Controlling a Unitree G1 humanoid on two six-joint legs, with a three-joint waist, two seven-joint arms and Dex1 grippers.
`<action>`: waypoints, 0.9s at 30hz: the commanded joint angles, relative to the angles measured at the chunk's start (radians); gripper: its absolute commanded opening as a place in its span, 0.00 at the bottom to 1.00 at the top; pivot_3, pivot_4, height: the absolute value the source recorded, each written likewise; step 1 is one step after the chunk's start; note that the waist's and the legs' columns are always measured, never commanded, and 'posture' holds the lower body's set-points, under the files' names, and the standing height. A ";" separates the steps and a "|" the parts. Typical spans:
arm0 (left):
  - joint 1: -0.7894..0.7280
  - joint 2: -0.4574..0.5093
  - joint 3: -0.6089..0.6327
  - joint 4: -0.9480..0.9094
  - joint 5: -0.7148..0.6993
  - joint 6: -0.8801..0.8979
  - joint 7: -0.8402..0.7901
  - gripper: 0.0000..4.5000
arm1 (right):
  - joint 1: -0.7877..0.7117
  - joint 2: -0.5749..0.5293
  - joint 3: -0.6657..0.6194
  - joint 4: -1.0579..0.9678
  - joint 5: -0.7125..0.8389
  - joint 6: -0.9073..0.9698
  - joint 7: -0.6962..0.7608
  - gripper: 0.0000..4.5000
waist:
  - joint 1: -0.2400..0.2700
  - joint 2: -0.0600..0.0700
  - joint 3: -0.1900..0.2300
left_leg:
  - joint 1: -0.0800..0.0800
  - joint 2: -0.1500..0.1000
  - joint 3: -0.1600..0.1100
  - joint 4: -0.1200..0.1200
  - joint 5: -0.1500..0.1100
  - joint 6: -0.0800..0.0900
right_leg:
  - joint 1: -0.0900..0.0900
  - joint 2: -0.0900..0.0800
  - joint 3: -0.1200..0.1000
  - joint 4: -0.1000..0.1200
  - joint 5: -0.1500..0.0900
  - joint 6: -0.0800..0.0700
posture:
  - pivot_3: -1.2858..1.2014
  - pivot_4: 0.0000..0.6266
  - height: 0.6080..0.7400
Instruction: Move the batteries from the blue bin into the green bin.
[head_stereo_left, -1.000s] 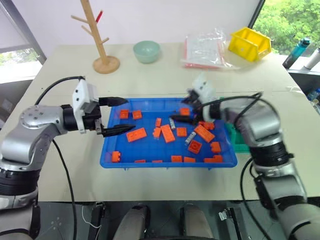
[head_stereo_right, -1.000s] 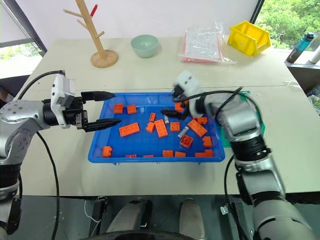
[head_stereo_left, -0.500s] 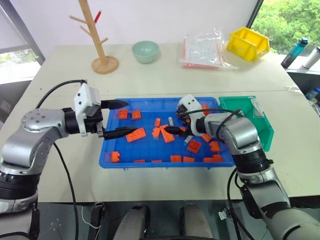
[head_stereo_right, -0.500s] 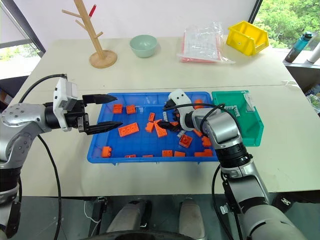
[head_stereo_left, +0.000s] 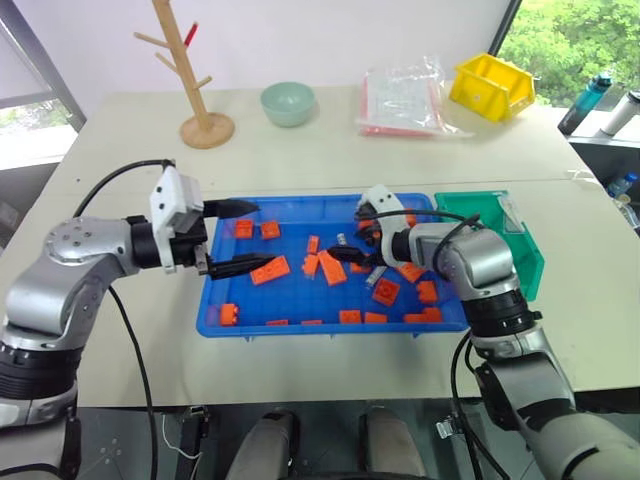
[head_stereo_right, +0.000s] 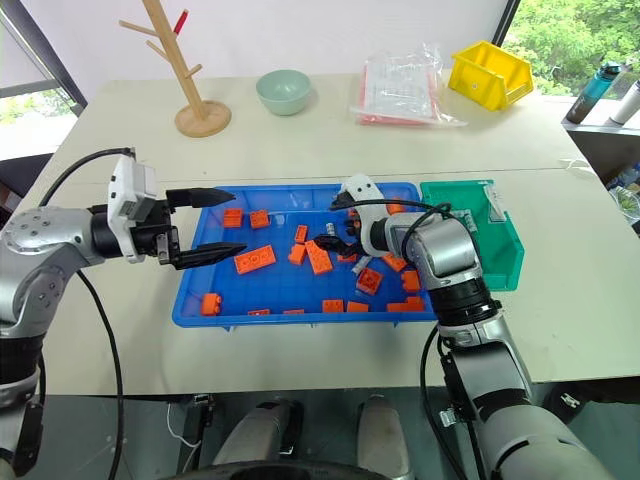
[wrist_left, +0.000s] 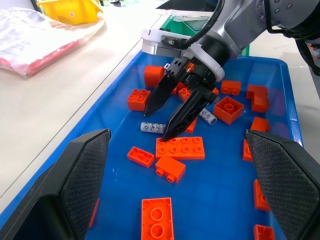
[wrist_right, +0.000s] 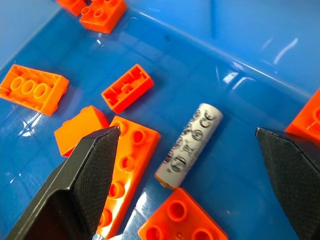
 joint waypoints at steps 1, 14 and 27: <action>-0.016 -0.004 0.008 -0.016 -0.002 -0.019 -0.001 1.00 | -0.024 -0.041 -0.019 -0.001 -0.010 -0.027 -0.003 0.99 | 0.000 0.000 0.000 | 0.000 0.000 0.000 0.000 0.000 0.000 | 0.000 0.000 0.000 0.000 0.000 0.000 | 0.52 0.24 0.90; -0.040 -0.016 0.002 -0.002 0.004 -0.024 -0.004 1.00 | 0.040 -0.082 0.133 -0.090 -0.077 -0.147 0.029 0.00 | -0.008 0.000 0.000 | 0.000 0.001 0.000 -0.001 0.000 0.000 | 0.000 0.000 0.000 0.000 0.000 0.000 | 0.52 0.24 0.90; -0.032 -0.020 0.000 0.011 0.007 -0.031 -0.005 1.00 | -0.022 -0.098 -0.024 -0.236 0.029 -0.018 0.046 0.00 | -0.006 0.000 0.000 | 0.000 0.000 0.000 0.000 0.000 0.000 | 0.000 0.000 0.000 0.000 0.000 0.000 | 0.52 0.24 0.90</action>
